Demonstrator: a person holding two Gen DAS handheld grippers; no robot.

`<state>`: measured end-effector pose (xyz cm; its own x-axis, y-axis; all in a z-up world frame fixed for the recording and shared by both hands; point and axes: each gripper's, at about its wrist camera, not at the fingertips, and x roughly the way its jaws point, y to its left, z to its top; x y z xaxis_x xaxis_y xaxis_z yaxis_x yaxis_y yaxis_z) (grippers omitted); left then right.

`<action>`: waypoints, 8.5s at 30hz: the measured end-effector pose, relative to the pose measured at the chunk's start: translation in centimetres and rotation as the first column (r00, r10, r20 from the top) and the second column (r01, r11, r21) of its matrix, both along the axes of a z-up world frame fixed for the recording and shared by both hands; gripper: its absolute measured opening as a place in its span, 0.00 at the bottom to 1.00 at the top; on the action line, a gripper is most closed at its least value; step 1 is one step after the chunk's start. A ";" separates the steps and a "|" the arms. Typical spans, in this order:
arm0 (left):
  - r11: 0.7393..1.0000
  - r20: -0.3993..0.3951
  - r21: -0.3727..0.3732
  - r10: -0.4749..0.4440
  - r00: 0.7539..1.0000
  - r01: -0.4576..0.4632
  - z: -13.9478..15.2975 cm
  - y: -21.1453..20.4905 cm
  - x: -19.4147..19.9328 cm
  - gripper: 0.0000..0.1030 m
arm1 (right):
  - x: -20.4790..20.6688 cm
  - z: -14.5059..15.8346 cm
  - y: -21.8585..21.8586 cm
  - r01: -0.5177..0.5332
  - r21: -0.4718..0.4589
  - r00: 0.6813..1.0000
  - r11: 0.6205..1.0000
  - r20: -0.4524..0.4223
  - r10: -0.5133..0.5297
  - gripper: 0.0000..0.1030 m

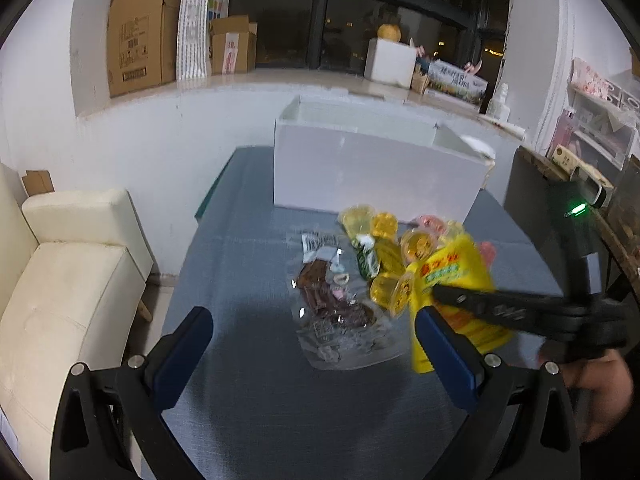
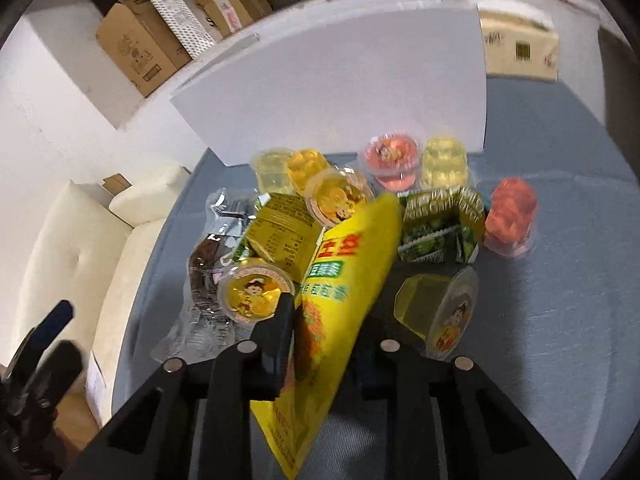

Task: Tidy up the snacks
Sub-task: 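Grasp the yellow spicy-bean pouch with the right gripper, then lift the yellow pouch with the right gripper while the left gripper grasps the jerky bag, then place the jerky bag and yellow pouch into the white box with both grippers, then grasp a yellow jelly cup with the right gripper, then carry the yellow jelly cup into the white box and release it, then grasp the pink jelly cup with the right gripper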

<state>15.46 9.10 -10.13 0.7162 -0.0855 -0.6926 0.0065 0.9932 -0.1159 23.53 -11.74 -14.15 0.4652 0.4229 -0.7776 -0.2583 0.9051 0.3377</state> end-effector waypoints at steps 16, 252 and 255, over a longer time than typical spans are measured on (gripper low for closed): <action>0.999 -0.167 0.033 -0.020 0.986 0.026 -6.7 -3.8 6.3 0.99 | -4.6 5.8 -3.5 0.009 -0.016 0.986 1.000 0.165 -0.006 0.21; 0.985 0.086 0.080 -0.158 0.984 0.151 10.1 -4.3 14.5 1.00 | 2.1 12.9 -7.2 0.098 -0.105 0.908 0.990 0.416 -0.046 0.99; 0.988 0.105 0.060 -0.148 0.983 0.142 9.9 -4.1 11.0 1.00 | -0.2 11.9 -7.8 0.086 -0.107 0.912 0.991 0.408 -0.035 0.99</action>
<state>26.42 4.99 -0.22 0.7704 -0.1595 -0.6172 0.1604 0.9855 -0.0545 23.33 -19.55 -2.27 0.7723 0.2999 -0.5600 -0.2936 0.9503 0.1040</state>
